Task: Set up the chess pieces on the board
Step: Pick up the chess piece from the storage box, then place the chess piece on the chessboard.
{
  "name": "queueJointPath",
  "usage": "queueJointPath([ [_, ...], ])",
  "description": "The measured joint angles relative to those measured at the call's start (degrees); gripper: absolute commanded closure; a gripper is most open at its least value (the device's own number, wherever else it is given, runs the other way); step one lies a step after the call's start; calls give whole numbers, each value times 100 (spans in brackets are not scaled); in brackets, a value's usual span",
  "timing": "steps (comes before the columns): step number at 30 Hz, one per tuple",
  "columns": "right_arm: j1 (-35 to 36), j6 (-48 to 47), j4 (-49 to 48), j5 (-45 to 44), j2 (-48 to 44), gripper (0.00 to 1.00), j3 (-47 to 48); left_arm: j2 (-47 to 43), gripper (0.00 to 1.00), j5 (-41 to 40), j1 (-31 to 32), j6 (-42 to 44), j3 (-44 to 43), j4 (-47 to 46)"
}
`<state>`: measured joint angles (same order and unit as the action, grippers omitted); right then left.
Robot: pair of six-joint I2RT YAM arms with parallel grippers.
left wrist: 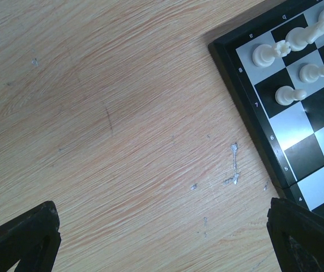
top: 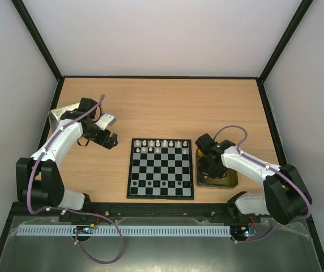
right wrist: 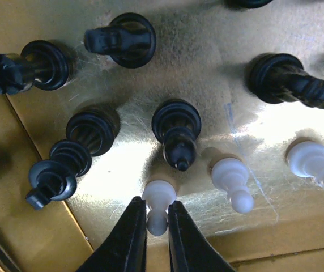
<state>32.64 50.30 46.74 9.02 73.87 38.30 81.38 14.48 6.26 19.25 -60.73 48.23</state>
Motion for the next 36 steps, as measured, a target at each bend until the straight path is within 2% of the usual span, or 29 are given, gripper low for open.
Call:
queueJointPath([
  [7,0,-9,0,-59,-26,97,-24,0,1,-13,0,0,0,-11],
  [17,0,-140,409,-166,-192,98,188,0,1,-11,0,2,0,-11],
  [27,35,-426,1414,-197,-120,98,1777,0,1,-13,11,9,17,-17],
  [36,815,-514,1751,-271,1165,98,3547,0,1,-11,2,4,42,-15],
])
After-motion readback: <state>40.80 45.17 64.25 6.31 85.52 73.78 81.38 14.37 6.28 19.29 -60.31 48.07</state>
